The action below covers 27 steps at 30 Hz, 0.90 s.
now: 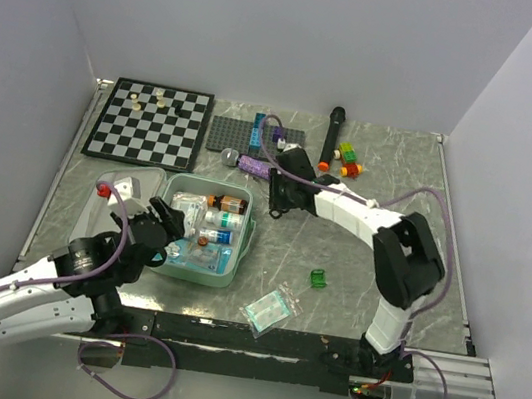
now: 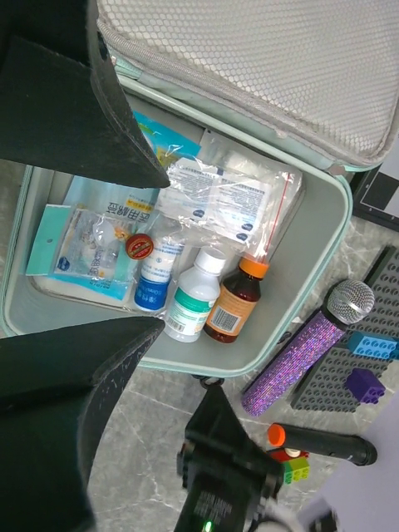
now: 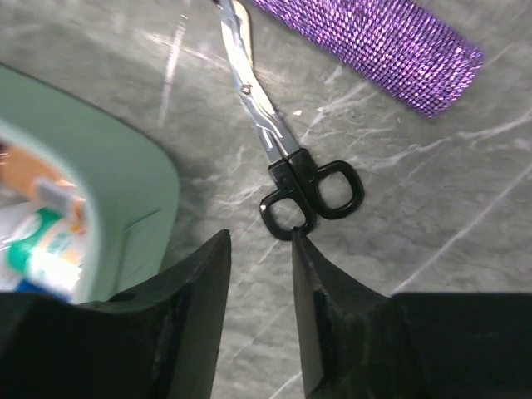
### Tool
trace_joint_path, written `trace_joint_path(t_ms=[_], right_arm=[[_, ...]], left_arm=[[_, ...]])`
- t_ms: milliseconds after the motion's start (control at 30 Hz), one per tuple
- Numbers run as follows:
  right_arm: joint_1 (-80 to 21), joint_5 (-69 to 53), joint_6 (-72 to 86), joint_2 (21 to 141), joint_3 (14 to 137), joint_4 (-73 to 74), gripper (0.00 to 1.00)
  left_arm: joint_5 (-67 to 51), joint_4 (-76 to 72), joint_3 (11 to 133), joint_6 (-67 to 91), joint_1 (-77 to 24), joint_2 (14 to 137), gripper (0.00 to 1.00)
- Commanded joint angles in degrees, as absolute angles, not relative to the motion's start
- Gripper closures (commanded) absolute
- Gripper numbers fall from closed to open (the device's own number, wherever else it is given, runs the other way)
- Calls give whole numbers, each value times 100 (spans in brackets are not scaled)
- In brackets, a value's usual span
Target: Organize the medicine kit
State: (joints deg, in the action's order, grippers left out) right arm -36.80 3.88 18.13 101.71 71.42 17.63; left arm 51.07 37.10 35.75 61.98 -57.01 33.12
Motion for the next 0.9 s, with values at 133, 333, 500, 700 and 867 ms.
trace_joint_path(t_ms=[133,333,500,700,867], right_arm=[[-3524,387,1644,11073,8138,1713,48],[-3516,457,1486,11557,8446,1872,42],[-3516,615,1424,11909,8622,2127,42],[-3516,518,1450,11962,8561,2320,44],[-3516,694,1494,11690,7921,2259,52]], left_arm=[[5089,3437,3665,6012,-5686,3190,32],[5098,3402,3709,5933,-5678,3331,32],[5089,3314,3709,5819,-5687,3357,32],[5063,3234,3665,5818,-5678,3419,31],[5045,3243,3709,5818,-5678,3480,31]])
